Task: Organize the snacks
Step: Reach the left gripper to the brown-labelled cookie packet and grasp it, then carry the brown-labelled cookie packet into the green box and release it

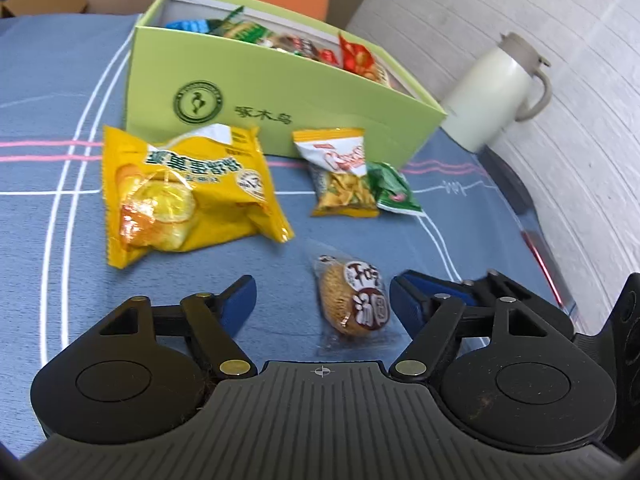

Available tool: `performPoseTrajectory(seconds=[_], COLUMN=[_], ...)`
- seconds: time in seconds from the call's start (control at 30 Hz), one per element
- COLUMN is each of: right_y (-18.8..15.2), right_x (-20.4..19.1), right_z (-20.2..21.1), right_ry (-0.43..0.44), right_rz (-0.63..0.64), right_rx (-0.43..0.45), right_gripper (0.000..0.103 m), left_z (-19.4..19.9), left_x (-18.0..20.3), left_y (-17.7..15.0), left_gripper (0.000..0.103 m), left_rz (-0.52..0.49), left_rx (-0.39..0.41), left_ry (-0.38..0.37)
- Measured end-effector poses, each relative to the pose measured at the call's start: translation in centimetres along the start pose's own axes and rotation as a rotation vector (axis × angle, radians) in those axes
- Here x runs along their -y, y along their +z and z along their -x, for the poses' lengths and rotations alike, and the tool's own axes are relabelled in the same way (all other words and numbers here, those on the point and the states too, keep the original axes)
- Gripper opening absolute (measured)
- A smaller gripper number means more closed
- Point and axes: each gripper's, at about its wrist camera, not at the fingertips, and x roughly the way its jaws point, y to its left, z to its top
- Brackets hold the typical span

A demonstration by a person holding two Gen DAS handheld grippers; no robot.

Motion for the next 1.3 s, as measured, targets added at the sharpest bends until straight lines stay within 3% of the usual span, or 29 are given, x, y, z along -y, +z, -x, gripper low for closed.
performPoseTrajectory(seconds=[0.1,0.17,0.37,0.5,0.6,0.7,0.83,0.9,0.93,1.0,1.03,1.13,1.3], right_y=[0.2,0.0,0.2,0.4,0.3,0.3,0.0,0.0,0.1,0.0,0.0,1.0,5.2], right_x=[0.5,0.5,-1.4,-1.0,-1.9,-2.9,-2.4,-2.4,-2.2,-1.8,-1.6,-1.8,-0.4], right_z=[-0.8,-1.2,-2.2,-2.0,-0.3,-0.3,-1.3,-1.5,-1.6,-1.7,-1.5,-0.4,0.7], right_ry=[0.014,0.04,-0.073,-0.057,-0.048,-0.088,-0.059,-0.05,-0.052,-0.06,-0.052,-0.061,-0.072], right_rz=[-0.032,-0.05,-0.041,-0.072,-0.038,0.012,-0.035,-0.025,-0.035,-0.051,-0.052,-0.015,0.046], right_rx=[-0.003,-0.022,-0.05,-0.07,0.005,0.025,-0.019,-0.013,-0.009,-0.008,-0.006,0.03,0.147], right_gripper=[0.093,0.102,0.102,0.102,0.102,0.102,0.096,0.07,0.057,0.054,0.055,0.054,0.055], left_z=[-0.2,-0.2,-0.5,-0.6,-0.4,-0.6,-0.8,-1.0,-1.3,-1.8,-1.9,-1.2,1.6], left_x=[-0.3,-0.4,-0.5,-0.4,-0.4,-0.5,-0.1,0.3,0.5,0.7,0.7,0.7,2.9], left_y=[0.2,0.2,0.5,0.6,0.7,0.8,0.8,0.8,0.8,0.6,0.6,1.0,4.6], left_gripper=[0.068,0.071,0.075,0.075,0.073,0.071,0.061,0.059,0.053,0.032,0.016,0.014,0.015], left_rz=[0.028,0.036,0.049,0.028,0.02,0.019,-0.003,-0.025,-0.035,-0.05,-0.055,-0.016,-0.059], left_rx=[-0.012,-0.01,-0.013,-0.03,-0.044,-0.051,-0.071,-0.077,-0.085,-0.079,-0.083,-0.068,0.067], left_ry=[-0.026,-0.029,-0.051,-0.056,-0.075,-0.094,-0.123,-0.132,-0.13,-0.115,-0.099,-0.134,-0.139])
